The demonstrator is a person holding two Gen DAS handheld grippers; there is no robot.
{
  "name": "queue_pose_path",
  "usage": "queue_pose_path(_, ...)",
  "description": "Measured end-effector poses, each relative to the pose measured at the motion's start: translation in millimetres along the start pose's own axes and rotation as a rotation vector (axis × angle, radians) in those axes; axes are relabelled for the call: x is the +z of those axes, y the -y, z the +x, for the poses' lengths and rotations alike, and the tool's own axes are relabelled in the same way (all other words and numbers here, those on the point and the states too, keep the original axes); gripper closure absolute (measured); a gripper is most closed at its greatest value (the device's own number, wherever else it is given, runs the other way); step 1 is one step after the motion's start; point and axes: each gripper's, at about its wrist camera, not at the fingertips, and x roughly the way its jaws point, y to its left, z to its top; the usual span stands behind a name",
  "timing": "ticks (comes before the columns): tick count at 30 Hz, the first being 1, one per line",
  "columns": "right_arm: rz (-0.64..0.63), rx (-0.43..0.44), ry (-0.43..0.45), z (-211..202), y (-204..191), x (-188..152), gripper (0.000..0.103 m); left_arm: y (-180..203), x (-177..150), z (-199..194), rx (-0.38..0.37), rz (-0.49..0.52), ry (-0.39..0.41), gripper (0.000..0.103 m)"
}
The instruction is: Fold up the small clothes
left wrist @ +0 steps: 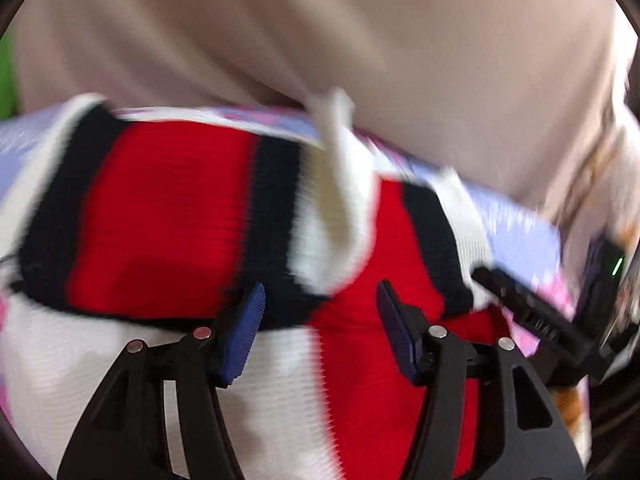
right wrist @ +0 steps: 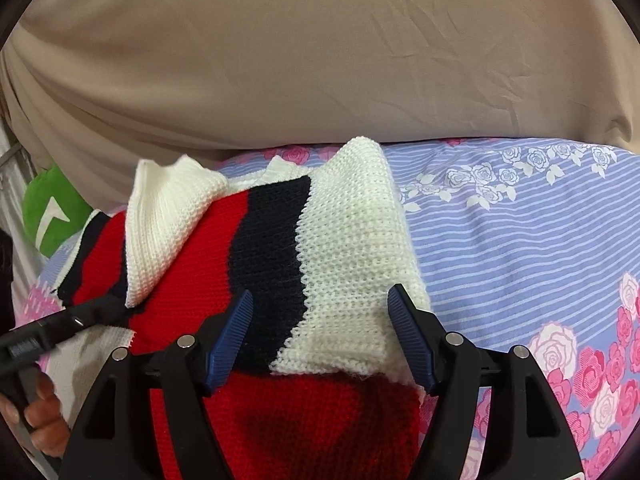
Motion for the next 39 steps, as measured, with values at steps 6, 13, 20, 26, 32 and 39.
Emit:
queue_pose_path(6, -0.046, 0.072, -0.029, -5, -46, 13, 0.030, -97, 4, -60, 0.101, -0.242, 0.108, 0.042)
queue_pose_path(13, -0.187, 0.096, -0.197, 66, -142, 24, 0.025, -143, -5, -52, 0.096, -0.417, 0.052, 0.042)
queue_pose_path(20, 0.072, 0.003, -0.095, 53, -75, 38, 0.038, -154, -9, -53, 0.117, -0.397, 0.049, 0.044)
queue_pose_path(26, 0.320, 0.047, -0.070, 12, 21, 18, 0.038, -138, -24, -56, 0.126, -0.361, 0.063, 0.042)
queue_pose_path(32, 0.218, 0.097, -0.118, 35, -8, 21, 0.023, -142, -23, -52, 0.022, -0.468, 0.038, 0.036)
queue_pose_path(39, 0.085, 0.069, -0.108, 57, -56, 40, 0.059, -150, -8, -65, 0.050, -0.509, 0.092, 0.064)
